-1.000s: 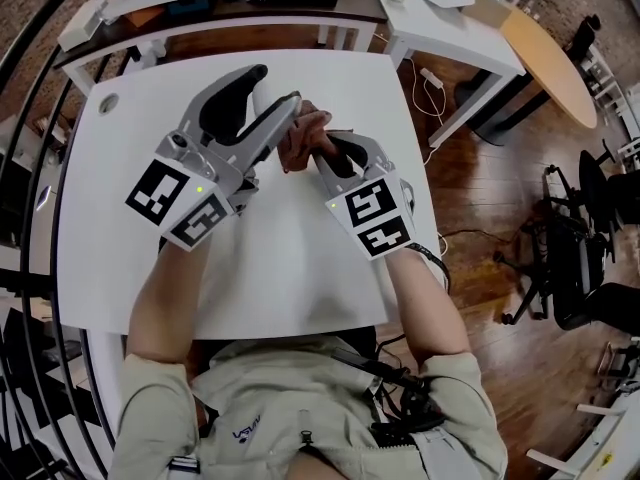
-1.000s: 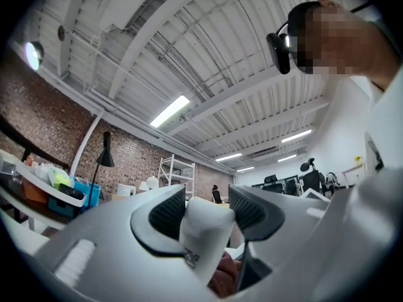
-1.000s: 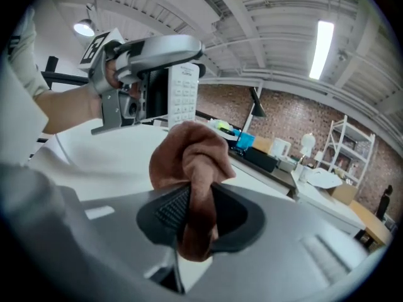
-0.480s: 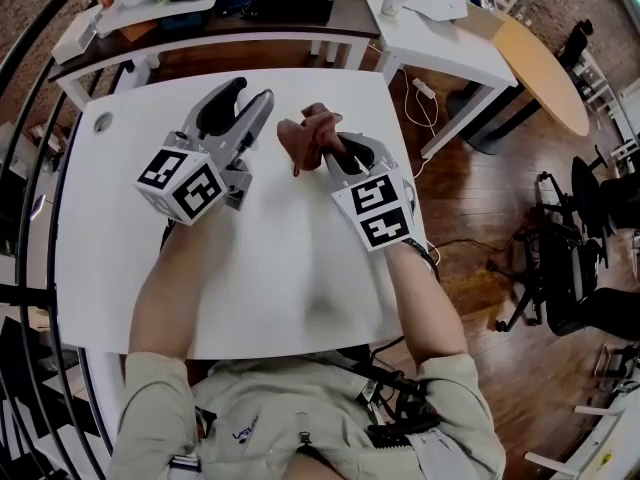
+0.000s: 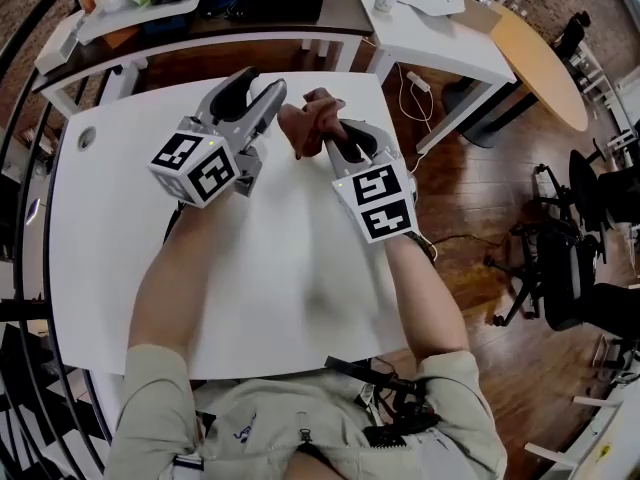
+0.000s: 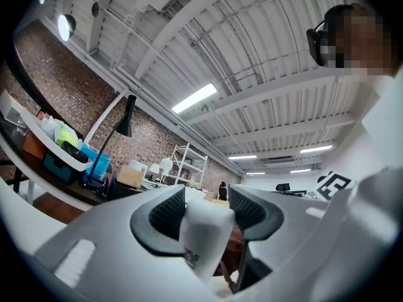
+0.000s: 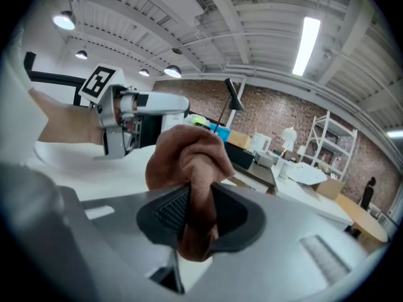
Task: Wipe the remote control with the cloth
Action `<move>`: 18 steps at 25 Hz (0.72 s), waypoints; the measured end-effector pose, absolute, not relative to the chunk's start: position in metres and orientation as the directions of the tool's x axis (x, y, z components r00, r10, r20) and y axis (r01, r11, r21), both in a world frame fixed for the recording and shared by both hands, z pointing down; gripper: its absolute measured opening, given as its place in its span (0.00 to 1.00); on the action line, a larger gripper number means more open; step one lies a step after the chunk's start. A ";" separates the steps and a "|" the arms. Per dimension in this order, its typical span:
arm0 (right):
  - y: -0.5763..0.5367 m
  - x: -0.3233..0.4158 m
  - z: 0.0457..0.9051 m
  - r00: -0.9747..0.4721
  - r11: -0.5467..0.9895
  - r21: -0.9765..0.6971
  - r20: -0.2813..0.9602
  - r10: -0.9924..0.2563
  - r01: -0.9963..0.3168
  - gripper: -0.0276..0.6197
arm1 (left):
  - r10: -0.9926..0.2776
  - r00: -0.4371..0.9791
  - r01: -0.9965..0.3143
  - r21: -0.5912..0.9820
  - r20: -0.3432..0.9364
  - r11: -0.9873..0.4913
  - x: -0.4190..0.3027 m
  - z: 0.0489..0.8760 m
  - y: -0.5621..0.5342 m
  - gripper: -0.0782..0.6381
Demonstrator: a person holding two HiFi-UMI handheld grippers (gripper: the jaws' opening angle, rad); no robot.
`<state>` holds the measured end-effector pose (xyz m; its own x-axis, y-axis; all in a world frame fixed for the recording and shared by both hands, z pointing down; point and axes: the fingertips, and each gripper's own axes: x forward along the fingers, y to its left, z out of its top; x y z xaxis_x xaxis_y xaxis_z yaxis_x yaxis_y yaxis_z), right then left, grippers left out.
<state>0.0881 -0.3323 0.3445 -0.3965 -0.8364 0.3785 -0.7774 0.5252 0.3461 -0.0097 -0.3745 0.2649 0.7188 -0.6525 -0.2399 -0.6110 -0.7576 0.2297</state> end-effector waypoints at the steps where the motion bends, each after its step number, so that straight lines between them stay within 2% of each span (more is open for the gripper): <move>1: -0.334 0.090 0.342 -0.394 0.518 0.347 0.369 -0.842 -0.782 0.17 | -0.652 0.725 -0.614 0.222 -0.221 -0.758 -0.007 0.271 -0.377 0.42; 11: -0.336 0.087 0.338 -0.410 0.515 0.343 0.334 -0.849 -0.786 0.17 | -0.652 0.747 -0.631 0.170 -0.132 -0.757 -0.013 0.293 -0.376 0.43; 18: -0.334 0.088 0.343 -0.398 0.521 0.346 0.367 -0.841 -0.781 0.17 | -0.662 0.749 -0.662 0.040 0.029 -0.748 -0.030 0.310 -0.359 0.43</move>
